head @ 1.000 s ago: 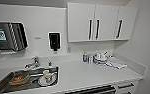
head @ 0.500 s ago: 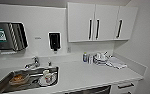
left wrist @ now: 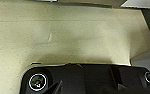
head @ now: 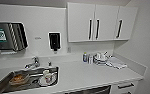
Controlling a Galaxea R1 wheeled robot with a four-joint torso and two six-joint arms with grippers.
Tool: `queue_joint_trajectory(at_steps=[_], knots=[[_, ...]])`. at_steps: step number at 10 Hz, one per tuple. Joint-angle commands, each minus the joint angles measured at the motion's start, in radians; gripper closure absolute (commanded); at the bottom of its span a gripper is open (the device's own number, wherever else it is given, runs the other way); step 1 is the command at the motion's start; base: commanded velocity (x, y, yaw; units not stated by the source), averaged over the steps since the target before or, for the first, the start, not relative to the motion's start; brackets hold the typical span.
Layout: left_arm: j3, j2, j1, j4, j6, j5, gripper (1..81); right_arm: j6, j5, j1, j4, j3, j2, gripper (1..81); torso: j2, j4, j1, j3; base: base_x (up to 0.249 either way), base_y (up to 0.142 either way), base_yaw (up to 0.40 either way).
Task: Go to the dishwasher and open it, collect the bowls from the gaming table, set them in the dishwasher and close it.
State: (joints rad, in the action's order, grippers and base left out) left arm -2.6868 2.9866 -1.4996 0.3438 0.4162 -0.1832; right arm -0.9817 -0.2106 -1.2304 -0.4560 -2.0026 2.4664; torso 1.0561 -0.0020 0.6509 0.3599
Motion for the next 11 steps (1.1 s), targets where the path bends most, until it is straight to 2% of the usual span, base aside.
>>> queue_joint_trajectory(at_steps=[1,3,5,8,11], knots=[[0.001,0.000,0.055,0.001,-0.004,0.031,1.0,0.001,-0.013,-0.037,-0.242,-0.175,0.087,1.0,0.000,0.000,0.000,0.000,0.000,0.000,0.000],[0.001,0.000,0.055,0.001,-0.005,0.031,1.0,0.000,-0.009,-0.088,-0.352,-0.314,0.166,1.0,0.000,0.000,0.000,0.000,0.000,0.000,0.000],[0.001,-0.004,0.055,0.001,-0.005,0.031,1.0,0.000,-0.003,-0.131,-0.451,-0.390,0.216,1.0,0.000,0.000,0.000,0.000,0.000,0.000,0.000],[0.001,-0.009,0.057,0.004,-0.005,0.031,1.0,0.000,0.008,-0.192,-0.515,-0.592,0.335,1.0,0.000,0.000,0.000,0.000,0.000,0.000,0.000],[0.001,-0.012,0.057,0.004,-0.005,0.031,1.0,0.000,0.008,-0.234,-0.553,-0.674,0.395,1.0,0.000,0.000,0.000,0.000,0.000,0.000,0.000]])
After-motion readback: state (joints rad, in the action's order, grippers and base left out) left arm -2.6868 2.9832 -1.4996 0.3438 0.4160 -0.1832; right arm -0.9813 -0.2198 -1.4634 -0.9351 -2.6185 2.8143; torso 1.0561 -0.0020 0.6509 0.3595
